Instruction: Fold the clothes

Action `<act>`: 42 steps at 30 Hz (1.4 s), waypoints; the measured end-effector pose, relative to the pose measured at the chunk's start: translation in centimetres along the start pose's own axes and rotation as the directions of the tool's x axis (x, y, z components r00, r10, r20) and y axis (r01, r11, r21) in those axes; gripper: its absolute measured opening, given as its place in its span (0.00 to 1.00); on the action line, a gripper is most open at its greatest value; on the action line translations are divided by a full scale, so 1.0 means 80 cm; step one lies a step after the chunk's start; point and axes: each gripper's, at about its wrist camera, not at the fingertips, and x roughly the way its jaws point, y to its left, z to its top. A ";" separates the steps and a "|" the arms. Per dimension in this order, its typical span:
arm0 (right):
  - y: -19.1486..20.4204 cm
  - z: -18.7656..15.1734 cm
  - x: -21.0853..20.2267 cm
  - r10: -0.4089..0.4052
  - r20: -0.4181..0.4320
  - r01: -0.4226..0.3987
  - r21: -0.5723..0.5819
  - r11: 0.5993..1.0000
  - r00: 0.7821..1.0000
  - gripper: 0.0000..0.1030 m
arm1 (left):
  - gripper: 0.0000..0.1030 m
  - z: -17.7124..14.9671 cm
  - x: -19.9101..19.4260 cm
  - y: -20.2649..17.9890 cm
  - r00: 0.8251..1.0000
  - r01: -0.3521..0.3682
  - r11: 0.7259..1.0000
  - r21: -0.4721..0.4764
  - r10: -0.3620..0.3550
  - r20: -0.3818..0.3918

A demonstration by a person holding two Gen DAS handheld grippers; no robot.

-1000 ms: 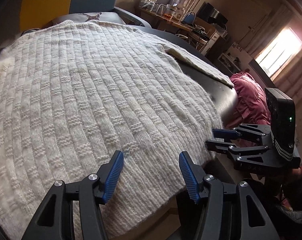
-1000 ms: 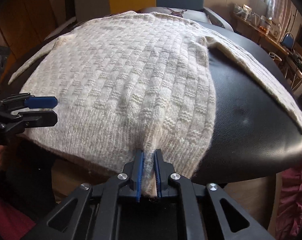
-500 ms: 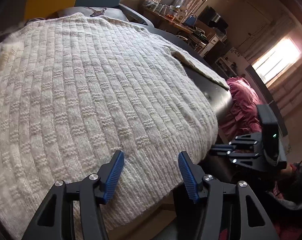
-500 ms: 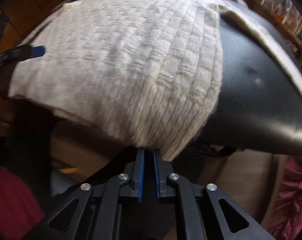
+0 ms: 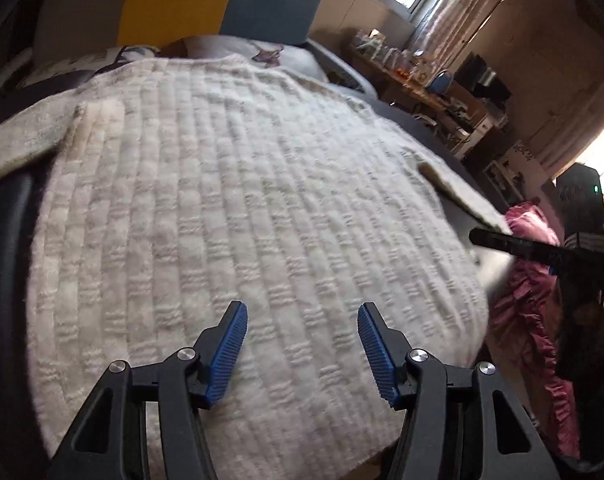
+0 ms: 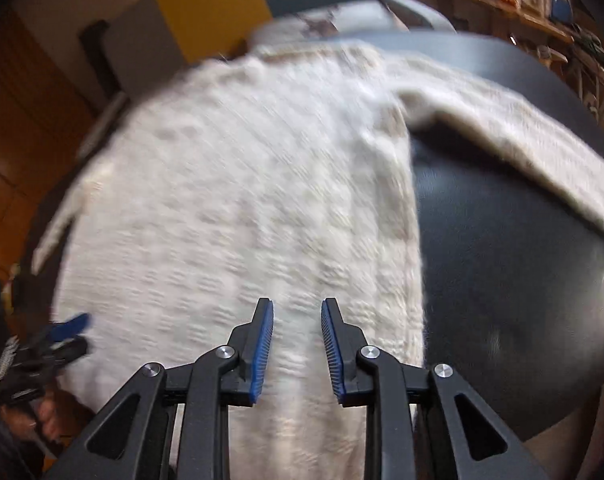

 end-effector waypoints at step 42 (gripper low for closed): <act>0.309 0.160 0.159 0.027 -0.058 -0.045 -0.334 0.941 0.998 0.32 | 0.51 0.096 -0.122 0.450 0.825 -0.450 0.693 -0.563 0.564 0.036</act>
